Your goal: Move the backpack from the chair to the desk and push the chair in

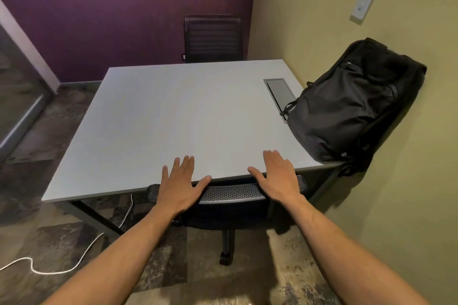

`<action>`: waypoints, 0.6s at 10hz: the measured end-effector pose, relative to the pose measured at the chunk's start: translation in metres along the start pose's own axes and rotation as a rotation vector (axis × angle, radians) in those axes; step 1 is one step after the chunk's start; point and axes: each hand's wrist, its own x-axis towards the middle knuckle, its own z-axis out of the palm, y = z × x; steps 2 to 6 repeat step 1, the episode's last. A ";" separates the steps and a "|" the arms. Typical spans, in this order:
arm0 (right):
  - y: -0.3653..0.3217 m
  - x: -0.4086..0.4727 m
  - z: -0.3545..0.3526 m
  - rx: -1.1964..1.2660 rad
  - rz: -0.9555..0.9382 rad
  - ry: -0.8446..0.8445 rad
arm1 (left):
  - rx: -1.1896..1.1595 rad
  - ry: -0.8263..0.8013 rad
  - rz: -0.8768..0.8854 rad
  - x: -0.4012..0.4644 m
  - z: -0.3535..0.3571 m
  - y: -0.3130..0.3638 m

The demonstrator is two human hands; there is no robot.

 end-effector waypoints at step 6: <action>-0.004 0.005 0.009 -0.052 -0.038 0.003 | 0.022 0.058 0.031 0.002 0.000 0.008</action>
